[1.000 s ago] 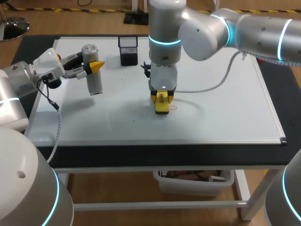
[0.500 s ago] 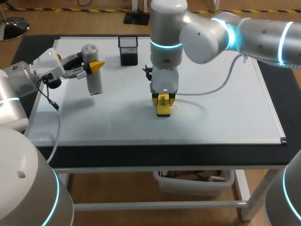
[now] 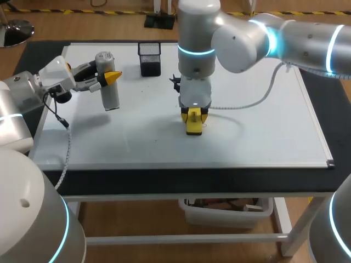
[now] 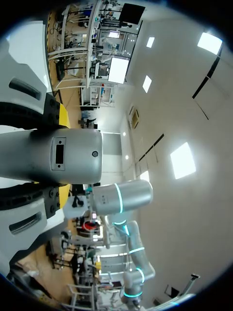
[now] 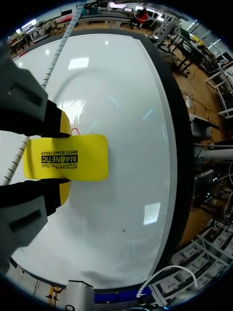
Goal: Pick up the inspection probe, press it on each red-marked spot on the whiteboard one by one, put down the probe, pick up the eraser, and wipe off all the red marks.
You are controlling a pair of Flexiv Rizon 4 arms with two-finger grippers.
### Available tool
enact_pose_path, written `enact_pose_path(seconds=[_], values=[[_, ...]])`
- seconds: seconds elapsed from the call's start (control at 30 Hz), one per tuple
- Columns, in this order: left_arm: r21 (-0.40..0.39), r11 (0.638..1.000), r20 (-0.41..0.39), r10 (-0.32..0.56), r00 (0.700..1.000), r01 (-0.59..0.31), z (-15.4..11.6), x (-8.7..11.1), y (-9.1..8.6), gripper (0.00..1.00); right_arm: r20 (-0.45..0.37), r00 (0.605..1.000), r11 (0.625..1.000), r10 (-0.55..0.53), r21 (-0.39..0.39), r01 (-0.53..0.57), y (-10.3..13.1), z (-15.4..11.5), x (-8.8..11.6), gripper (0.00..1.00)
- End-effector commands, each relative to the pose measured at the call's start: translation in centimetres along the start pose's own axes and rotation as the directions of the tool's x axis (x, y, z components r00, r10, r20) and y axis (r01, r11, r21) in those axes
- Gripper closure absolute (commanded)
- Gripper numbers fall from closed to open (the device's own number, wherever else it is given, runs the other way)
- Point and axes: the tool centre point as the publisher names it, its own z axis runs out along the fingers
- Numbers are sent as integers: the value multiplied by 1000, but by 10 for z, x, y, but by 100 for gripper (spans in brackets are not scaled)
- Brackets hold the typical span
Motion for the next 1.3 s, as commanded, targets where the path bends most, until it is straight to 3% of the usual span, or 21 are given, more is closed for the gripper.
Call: enact_pose_path(seconds=[0.03, 0.73, 1.3], values=[[1, 1000, -1, 0, 1000, 0, 0, 0, -1, 100, 6, 1000, 1000, 7, 9, -7, 0, 3, 13, 100], [1, 1000, -1, 0, 1000, 0, 0, 0, -1, 100, -1, 997, 997, 77, 5, -77, 0, 3, 49, 100], [1, 1000, -1, 0, 1000, 0, 0, 0, -1, 100, 22, 994, 993, 106, 44, -106, 2, -29, 79, 100]])
